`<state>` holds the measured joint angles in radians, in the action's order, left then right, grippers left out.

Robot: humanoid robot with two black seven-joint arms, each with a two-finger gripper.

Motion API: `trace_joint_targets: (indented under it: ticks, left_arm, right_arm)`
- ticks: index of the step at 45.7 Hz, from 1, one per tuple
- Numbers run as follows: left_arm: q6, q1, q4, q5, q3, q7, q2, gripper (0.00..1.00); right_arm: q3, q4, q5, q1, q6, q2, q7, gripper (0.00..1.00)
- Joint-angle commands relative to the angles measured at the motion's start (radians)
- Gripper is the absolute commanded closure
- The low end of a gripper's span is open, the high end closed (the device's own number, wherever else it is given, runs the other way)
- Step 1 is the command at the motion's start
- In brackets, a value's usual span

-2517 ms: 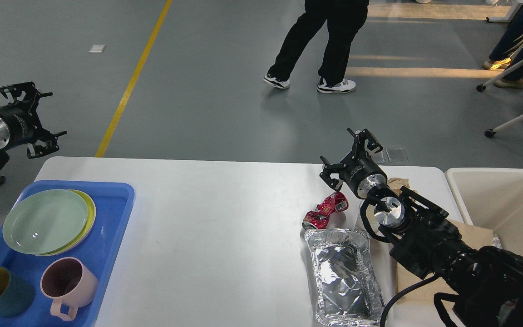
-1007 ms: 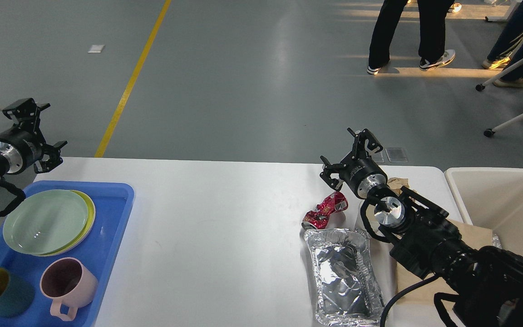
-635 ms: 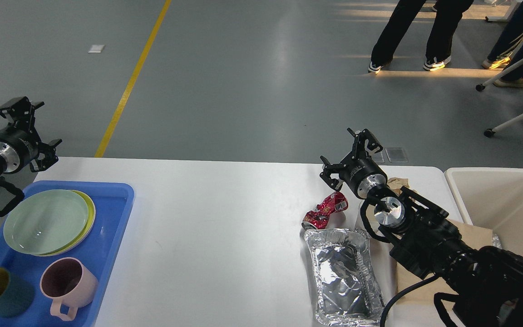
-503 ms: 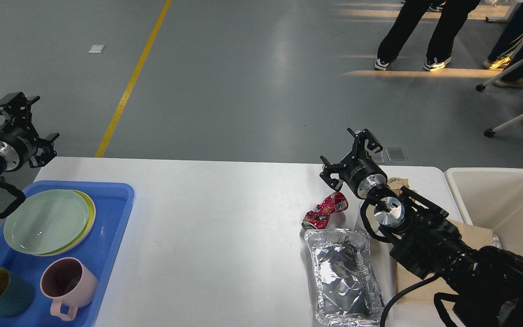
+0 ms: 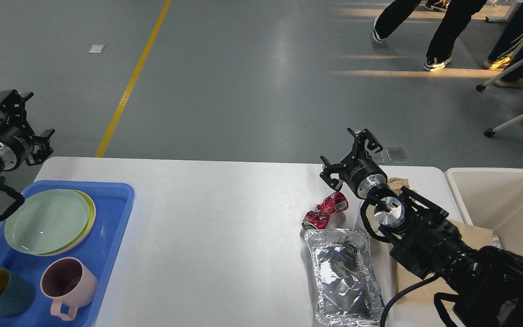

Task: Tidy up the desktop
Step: 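Lower the left gripper back toward the stacked plates in the tray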

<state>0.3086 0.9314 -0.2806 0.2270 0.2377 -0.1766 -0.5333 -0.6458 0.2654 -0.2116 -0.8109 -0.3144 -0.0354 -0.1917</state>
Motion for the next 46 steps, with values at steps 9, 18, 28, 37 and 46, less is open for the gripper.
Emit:
trace_joint_targets:
  ticks: [9, 18, 28, 37, 46]
  left_arm:
    - [0.003, 0.000, 0.000, 0.000, 0.000, -0.001, -0.001, 0.04]
    - [0.003, 0.000, 0.000, 0.000, -0.001, 0.000, -0.001, 0.04]
    - [-0.002, 0.004, 0.000, -0.001, -0.003, 0.000, -0.011, 0.04]
    - [-0.016, 0.006, 0.000, -0.002, -0.003, 0.002, -0.010, 0.04]
    - [-0.062, -0.015, 0.000, -0.002, -0.009, 0.013, 0.003, 0.04]
  right_arm:
    - [0.000, 0.000, 0.000, -0.001, 0.000, 0.000, 0.000, 0.00]
    - [0.000, 0.000, 0.000, 0.001, 0.001, -0.001, 0.000, 0.00]
    - [0.000, 0.000, 0.000, -0.001, 0.000, 0.000, 0.000, 0.00]
    - [0.000, 0.000, 0.000, 0.001, 0.000, 0.000, 0.000, 0.00]
    - [0.000, 0.000, 0.000, 0.001, 0.000, -0.001, 0.000, 0.00]
